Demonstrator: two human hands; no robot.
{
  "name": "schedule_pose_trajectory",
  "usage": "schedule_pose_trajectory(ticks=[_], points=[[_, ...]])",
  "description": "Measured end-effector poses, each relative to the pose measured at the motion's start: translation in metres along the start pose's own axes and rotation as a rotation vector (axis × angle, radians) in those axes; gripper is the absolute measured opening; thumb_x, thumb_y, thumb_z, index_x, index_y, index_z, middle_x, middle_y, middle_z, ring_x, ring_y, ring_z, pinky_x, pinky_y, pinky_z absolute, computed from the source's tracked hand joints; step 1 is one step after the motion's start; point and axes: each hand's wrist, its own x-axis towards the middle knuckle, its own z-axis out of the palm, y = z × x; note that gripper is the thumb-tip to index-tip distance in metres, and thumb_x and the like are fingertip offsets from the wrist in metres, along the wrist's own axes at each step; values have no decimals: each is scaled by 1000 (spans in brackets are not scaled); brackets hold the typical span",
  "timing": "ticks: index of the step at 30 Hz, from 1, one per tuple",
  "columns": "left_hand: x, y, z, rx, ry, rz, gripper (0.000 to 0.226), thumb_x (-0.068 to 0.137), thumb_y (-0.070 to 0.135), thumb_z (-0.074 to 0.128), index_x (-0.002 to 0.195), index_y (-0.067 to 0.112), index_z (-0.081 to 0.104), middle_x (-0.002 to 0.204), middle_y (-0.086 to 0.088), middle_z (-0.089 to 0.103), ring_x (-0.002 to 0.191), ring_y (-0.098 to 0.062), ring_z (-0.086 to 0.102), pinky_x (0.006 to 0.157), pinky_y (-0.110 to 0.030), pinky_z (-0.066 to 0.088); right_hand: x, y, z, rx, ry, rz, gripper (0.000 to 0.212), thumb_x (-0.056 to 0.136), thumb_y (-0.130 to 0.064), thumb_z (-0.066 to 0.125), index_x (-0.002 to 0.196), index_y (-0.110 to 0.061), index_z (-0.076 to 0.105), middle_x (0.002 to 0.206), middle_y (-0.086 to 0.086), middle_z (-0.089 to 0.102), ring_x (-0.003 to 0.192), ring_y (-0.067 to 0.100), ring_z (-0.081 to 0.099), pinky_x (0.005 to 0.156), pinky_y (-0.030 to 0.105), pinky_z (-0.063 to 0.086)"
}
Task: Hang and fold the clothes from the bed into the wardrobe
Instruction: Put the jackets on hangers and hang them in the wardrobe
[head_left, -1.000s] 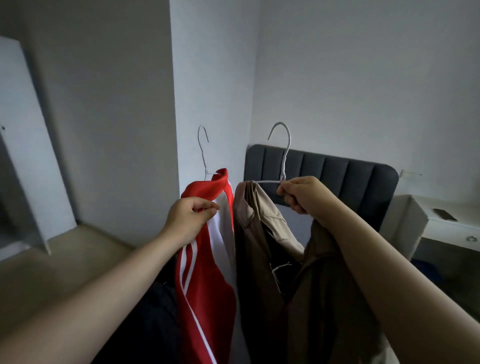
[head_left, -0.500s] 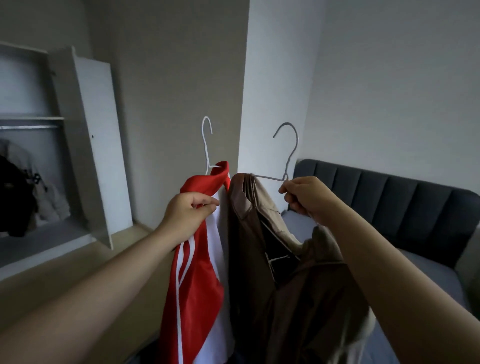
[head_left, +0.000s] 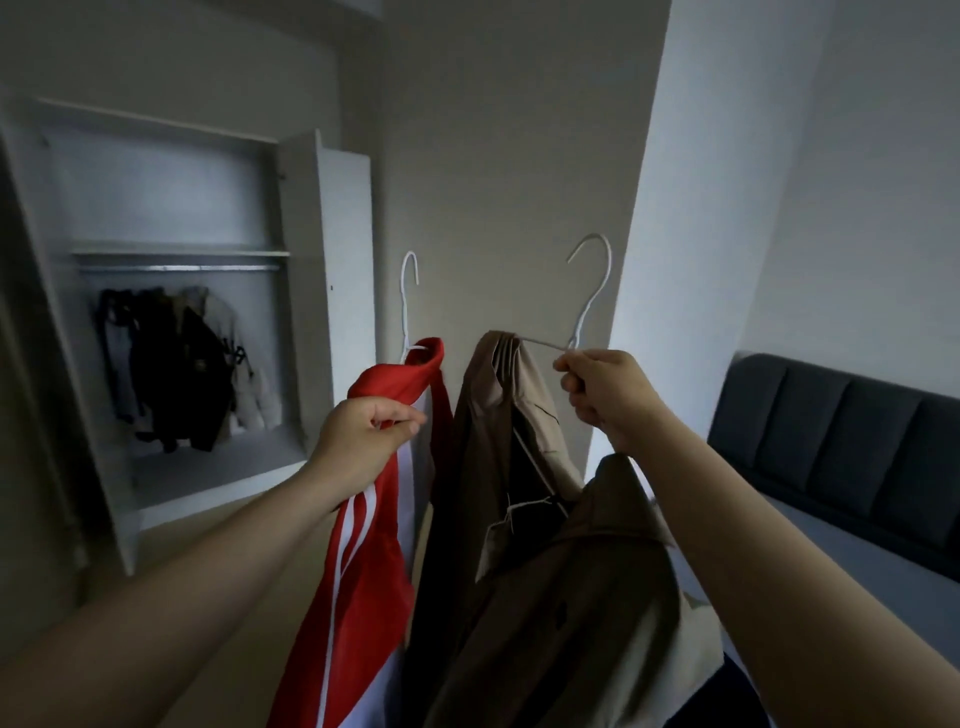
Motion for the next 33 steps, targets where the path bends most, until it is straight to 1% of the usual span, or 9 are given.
schedule_pose_trajectory(ticks=[3,8,12,18,21,24,27,29,33], points=[[10,-14,-22,12,71,-11,19,87,13,66,87,31,71,91,15,71,89,7,64,77,-5,43,25,1,34,22,-106,-13,27,100,-8,41,79,-7,57,61,4,45,41,8,33,36,16,23],[24,-37,-66,69,209,-61,12,86,10,67,91,19,74,94,8,72,95,-3,65,87,-17,46,66,7,98,29,-240,-22,26,98,-6,41,80,-7,59,61,4,46,44,10,34,39,18,24],[30,-59,-93,121,258,-102,14,87,7,66,93,17,74,95,6,71,96,-4,64,85,-13,46,86,20,143,37,-316,-11,27,99,-6,42,78,-6,59,60,4,45,43,10,33,39,19,23],[56,-99,-143,212,300,-152,16,90,11,63,103,14,71,106,3,68,107,-12,60,97,-27,44,127,21,222,5,-375,-27,30,99,-5,42,76,-6,61,58,4,46,39,7,34,36,17,25],[72,-126,-164,266,332,-176,29,91,16,61,120,18,62,123,3,59,116,-12,52,95,-25,39,149,27,260,-14,-377,-43,31,99,-7,43,74,-6,62,58,4,47,38,8,35,35,17,26],[96,-162,-200,183,363,-174,60,93,18,59,146,24,32,143,2,43,126,-13,43,100,-29,39,177,30,314,-23,-378,-57,31,100,-9,43,75,-7,62,57,3,48,37,7,35,36,17,26],[121,-188,-230,166,377,-209,79,94,22,57,153,23,4,152,-2,30,135,-19,37,100,-27,34,199,29,352,-40,-374,-68,31,100,-10,43,76,-8,62,57,3,48,40,8,37,37,17,28],[143,-210,-253,196,379,-243,79,96,25,54,153,19,1,153,-5,30,135,-22,38,96,-25,34,214,30,380,-47,-353,-70,32,99,-9,42,75,-9,62,58,3,49,42,9,38,37,17,30],[185,-252,-285,202,363,-229,66,95,22,55,150,15,19,140,-7,46,115,-17,50,90,-27,40,245,35,428,-72,-319,-70,31,98,-8,41,76,-10,62,59,2,51,45,10,40,40,18,32]])
